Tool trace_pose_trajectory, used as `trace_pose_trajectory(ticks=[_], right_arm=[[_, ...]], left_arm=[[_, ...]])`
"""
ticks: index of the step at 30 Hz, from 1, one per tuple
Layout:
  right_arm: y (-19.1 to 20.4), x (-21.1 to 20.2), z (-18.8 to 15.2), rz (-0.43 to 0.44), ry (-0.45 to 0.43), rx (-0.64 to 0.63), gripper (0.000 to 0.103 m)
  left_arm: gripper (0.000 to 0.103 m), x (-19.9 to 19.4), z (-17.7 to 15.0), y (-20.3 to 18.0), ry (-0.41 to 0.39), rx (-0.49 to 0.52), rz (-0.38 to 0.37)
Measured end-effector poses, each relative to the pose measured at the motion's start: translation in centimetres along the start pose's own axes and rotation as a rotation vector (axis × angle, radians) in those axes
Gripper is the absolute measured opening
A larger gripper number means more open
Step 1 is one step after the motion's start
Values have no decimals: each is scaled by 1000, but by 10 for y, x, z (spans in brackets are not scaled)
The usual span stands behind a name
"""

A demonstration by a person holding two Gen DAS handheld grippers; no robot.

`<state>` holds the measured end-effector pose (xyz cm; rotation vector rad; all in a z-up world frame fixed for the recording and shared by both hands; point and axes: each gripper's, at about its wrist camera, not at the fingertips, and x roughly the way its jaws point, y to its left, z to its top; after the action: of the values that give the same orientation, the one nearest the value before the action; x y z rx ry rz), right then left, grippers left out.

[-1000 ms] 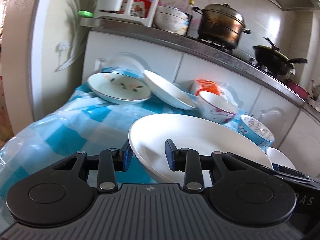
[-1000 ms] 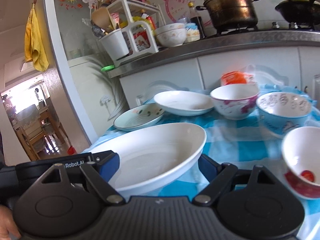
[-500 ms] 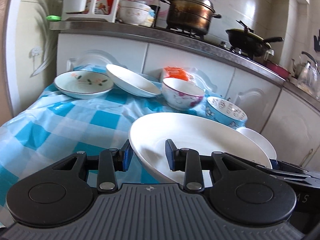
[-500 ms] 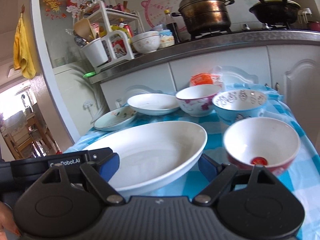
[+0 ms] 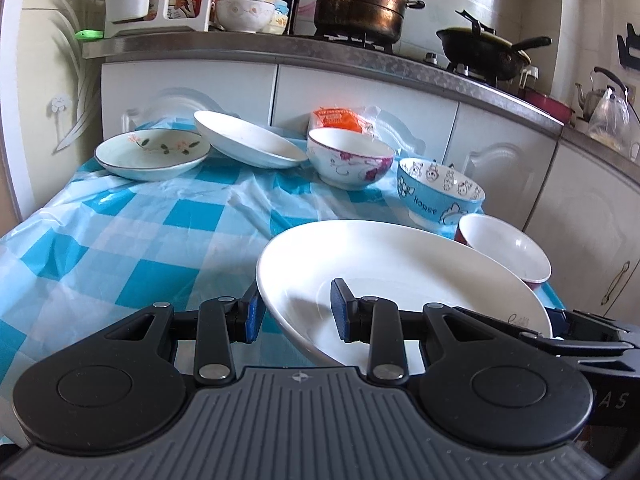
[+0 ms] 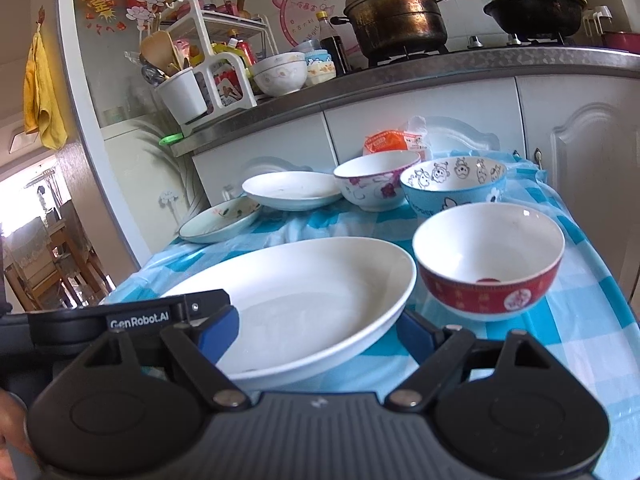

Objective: Organize plates and bowls

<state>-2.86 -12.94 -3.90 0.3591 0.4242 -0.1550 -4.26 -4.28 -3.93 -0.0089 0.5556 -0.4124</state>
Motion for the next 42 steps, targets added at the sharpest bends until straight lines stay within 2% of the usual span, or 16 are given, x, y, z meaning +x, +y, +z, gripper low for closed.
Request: trace_pose_trajectory(ticks=[33, 35, 37, 42], right_arm=[[-17, 9, -19, -8, 103, 29, 88], [-15, 8, -19, -13, 99, 15, 92], [-13, 6, -18, -25, 84, -3, 97], [-15, -2, -15, -41, 62, -8, 100]], left_arm=[[37, 12, -19, 2, 58, 26, -20], [41, 9, -17, 4, 40, 41, -17], [57, 7, -15, 9, 28, 33, -19], [76, 2, -7, 26, 10, 9, -1]])
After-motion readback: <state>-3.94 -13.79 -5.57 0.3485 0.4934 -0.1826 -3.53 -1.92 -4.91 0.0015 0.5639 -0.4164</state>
